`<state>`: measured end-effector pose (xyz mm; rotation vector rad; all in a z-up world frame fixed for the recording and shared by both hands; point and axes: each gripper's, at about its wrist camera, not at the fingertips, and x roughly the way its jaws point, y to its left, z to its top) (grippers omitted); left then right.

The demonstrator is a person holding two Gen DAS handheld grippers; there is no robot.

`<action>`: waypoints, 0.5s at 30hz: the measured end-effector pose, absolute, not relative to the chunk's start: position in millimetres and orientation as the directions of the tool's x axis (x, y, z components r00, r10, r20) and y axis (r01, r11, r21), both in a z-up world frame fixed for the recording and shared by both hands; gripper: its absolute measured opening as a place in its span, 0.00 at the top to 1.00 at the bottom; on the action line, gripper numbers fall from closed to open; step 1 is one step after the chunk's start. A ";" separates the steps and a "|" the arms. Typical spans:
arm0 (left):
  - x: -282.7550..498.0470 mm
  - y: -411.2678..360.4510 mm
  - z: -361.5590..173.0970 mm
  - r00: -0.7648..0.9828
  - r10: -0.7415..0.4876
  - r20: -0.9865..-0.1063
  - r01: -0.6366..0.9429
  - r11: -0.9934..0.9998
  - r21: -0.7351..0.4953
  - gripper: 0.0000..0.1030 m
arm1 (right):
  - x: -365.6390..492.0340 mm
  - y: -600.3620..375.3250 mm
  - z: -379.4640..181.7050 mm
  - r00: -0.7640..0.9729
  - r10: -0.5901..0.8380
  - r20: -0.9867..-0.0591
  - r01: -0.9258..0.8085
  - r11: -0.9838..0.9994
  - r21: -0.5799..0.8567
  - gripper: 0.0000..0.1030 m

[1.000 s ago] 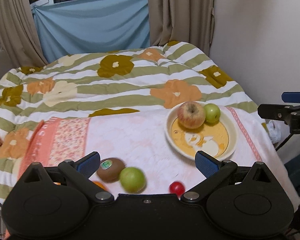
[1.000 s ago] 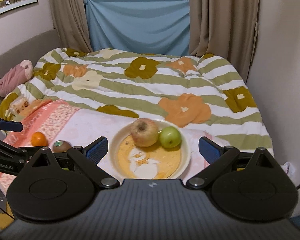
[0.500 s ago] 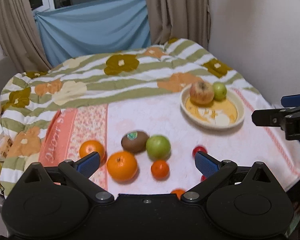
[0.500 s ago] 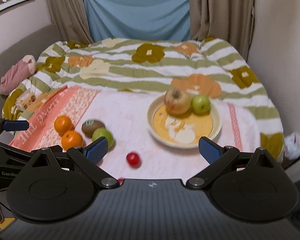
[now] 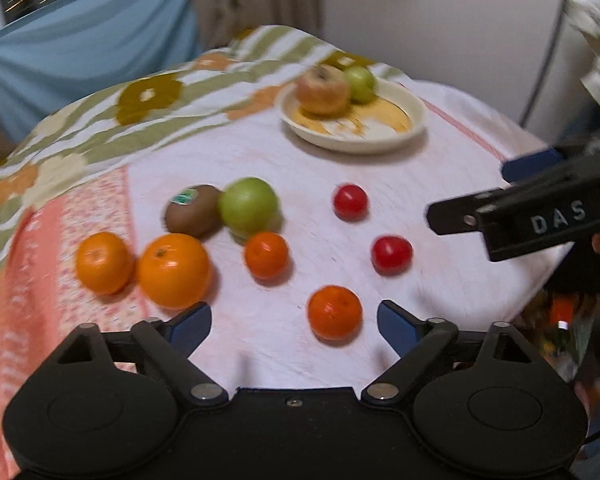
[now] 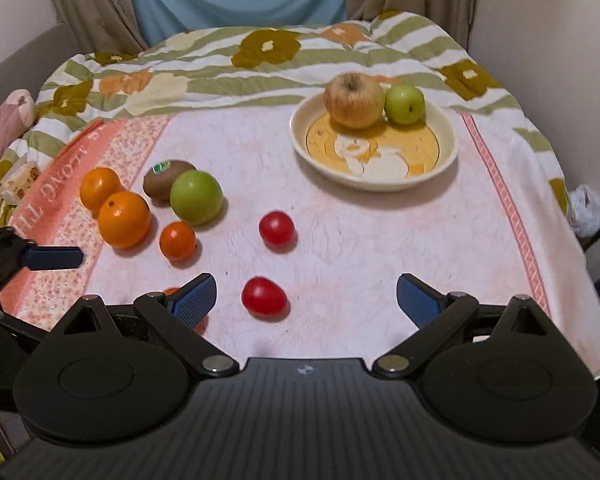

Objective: Organize fruits
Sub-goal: 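Grasp a tangerine with the left tool while the right tool grasps a red tomato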

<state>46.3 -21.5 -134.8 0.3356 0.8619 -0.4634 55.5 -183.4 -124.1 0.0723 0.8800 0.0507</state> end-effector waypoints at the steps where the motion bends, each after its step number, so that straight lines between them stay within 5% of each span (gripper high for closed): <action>1: 46.9 -24.0 -139.7 0.558 -0.258 -0.789 0.536 0.838 0.105 0.16 | 55.7 -181.7 -128.3 0.632 0.071 -0.771 -0.009 0.996 0.084 0.00; 7: 55.1 -35.9 -164.5 0.514 -0.291 -0.807 0.615 0.781 0.110 0.38 | 60.8 -172.5 -146.6 0.617 0.052 -0.786 0.023 0.996 0.084 0.00; 15: 60.6 -41.2 -177.7 0.490 -0.306 -0.816 0.654 0.748 0.112 0.49 | 66.1 -166.6 -158.1 0.605 0.042 -0.795 0.041 0.996 0.083 0.00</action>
